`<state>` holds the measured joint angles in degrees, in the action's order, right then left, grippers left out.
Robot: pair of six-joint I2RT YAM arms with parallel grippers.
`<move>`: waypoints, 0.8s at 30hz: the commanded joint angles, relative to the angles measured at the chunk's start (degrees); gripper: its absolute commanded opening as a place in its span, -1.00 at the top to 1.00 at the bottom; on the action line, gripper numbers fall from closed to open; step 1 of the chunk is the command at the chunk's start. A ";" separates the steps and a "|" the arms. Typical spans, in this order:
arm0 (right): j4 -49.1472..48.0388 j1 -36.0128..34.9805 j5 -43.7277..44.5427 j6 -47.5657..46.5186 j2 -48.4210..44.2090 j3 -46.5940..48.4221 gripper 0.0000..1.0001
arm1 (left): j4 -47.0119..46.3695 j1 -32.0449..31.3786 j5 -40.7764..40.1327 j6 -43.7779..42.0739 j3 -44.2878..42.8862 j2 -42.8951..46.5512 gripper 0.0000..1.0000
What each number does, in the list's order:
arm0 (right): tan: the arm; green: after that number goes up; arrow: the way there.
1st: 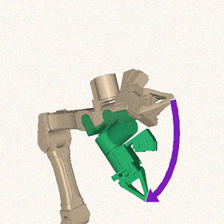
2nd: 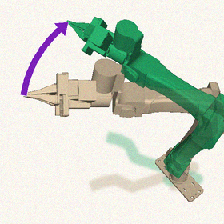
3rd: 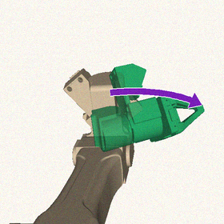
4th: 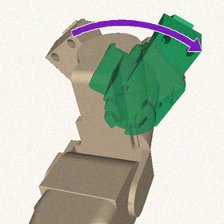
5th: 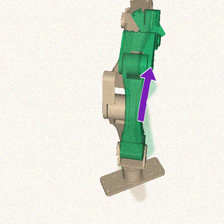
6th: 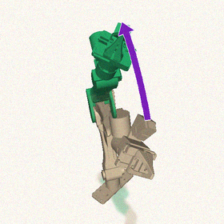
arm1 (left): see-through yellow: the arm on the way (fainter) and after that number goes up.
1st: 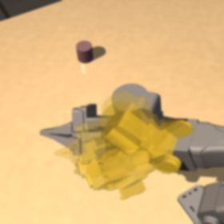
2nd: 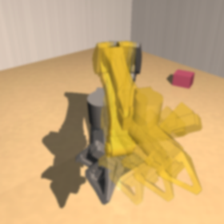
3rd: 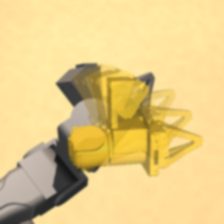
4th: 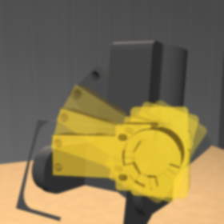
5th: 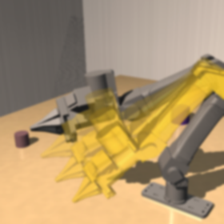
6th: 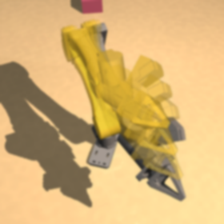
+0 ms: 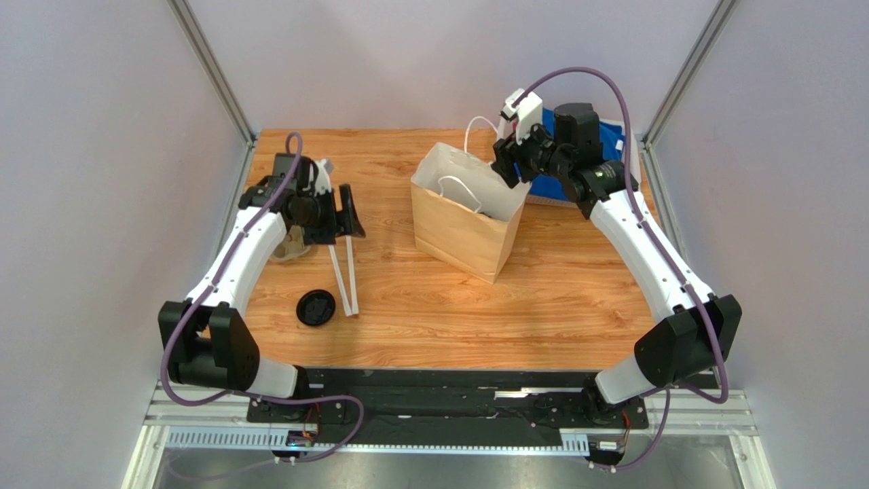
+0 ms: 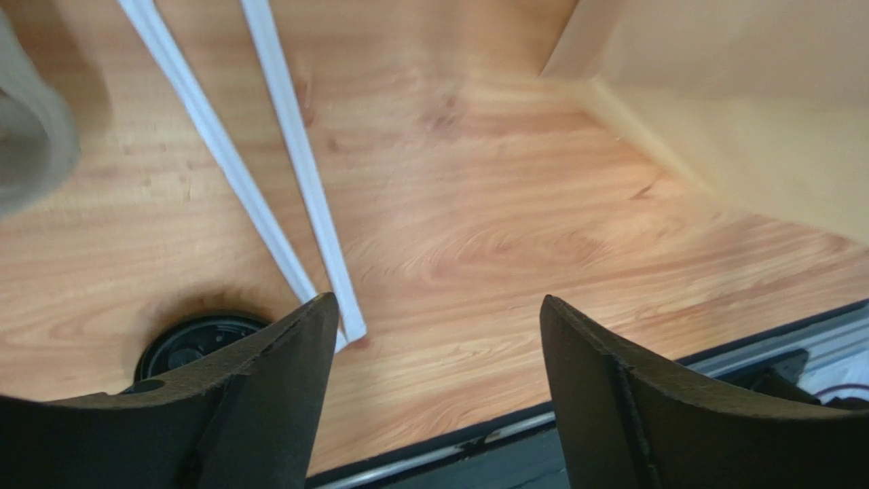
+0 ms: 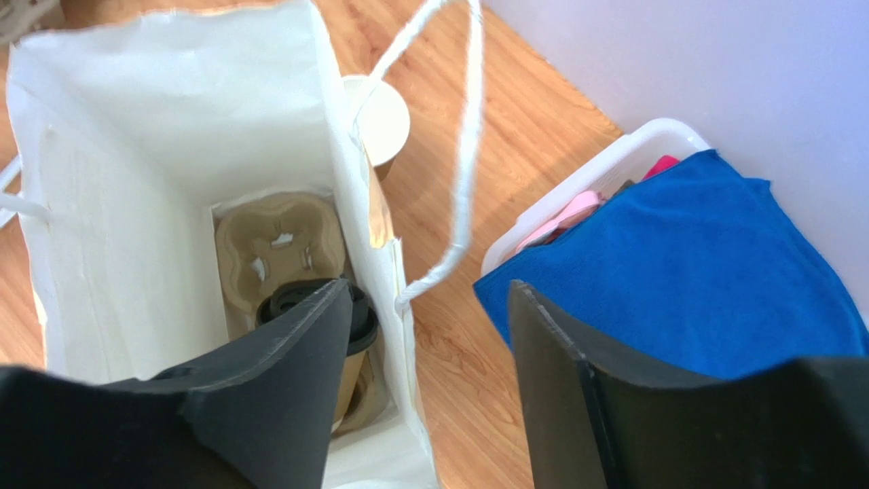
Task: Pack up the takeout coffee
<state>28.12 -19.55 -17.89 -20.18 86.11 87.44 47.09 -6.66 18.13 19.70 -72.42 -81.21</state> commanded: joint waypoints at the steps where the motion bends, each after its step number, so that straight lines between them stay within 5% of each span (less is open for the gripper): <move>1: -0.35 0.39 0.22 0.67 -1.73 5.72 -0.36 | -1.90 -0.11 -1.78 2.97 7.37 3.95 -0.54; 5: 1.58 0.30 0.40 1.55 -3.40 8.09 -0.81 | -5.25 -0.11 -4.94 3.41 12.30 3.87 -0.23; 10: 5.89 0.30 0.05 2.61 -6.03 11.60 -0.94 | -9.90 -0.11 -7.32 2.89 14.07 0.62 0.12; 24: 14.06 0.30 6.02 6.21 -17.54 8.72 -1.00 | -14.83 -0.20 -9.87 1.13 7.65 -15.38 0.16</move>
<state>40.14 -19.42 -14.46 -16.16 71.64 97.58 34.89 -6.76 9.78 21.78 -61.71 -94.80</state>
